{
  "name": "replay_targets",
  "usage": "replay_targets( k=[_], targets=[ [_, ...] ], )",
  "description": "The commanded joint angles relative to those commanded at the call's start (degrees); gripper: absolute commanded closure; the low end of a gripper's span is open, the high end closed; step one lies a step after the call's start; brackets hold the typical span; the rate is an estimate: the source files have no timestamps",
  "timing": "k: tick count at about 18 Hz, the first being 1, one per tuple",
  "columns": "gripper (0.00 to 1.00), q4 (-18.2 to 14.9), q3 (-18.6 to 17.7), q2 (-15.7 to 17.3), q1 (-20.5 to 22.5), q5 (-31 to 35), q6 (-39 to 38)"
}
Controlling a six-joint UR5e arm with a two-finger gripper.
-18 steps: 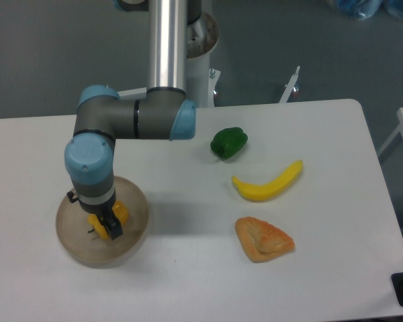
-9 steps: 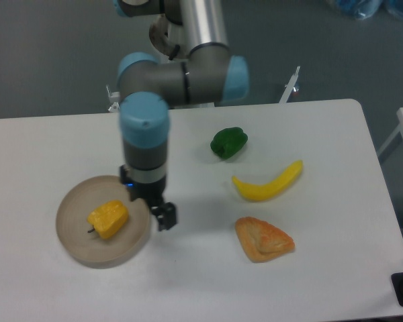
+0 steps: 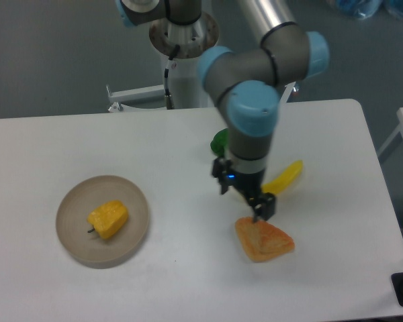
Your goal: Place the yellow pepper on the plate
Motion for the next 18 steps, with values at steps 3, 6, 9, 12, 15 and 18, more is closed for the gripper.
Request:
replay_targets(
  k=[3,6,9,12,15,18],
  targets=[
    [0.0,-0.9,-0.4,-0.3,0.7,0.4,0.9],
    [0.0,-3.6,-0.4,-0.6,1.9,0.3,0.5],
    [0.0,-3.3,0.5,-1.7,1.7,0.2,0.2],
    [0.0,-3.3,2.0,-3.5,1.0,0.3,0.2],
    [0.0,-3.3,2.4,-3.6,1.2,0.1,0.6],
    [0.0,-3.1,2.6,-3.6,1.4,-0.5,0.9]
  ],
)
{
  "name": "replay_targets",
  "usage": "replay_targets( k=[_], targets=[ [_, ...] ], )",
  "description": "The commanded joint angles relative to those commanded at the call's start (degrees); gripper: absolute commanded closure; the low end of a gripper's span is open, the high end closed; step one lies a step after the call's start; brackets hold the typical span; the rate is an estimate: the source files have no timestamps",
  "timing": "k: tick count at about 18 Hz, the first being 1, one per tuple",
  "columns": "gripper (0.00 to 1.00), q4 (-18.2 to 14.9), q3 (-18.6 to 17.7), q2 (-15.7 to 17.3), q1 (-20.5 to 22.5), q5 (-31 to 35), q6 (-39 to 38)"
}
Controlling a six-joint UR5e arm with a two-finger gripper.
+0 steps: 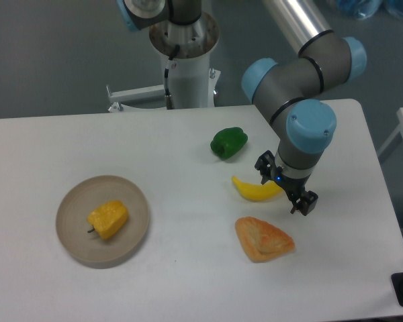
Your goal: Place the yellow pepper on the plate
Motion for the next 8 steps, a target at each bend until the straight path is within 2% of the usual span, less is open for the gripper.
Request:
replay_targets(
  k=[8],
  targets=[
    [0.0,1.1,0.8,-0.4,0.4,-0.9,0.1]
  ],
)
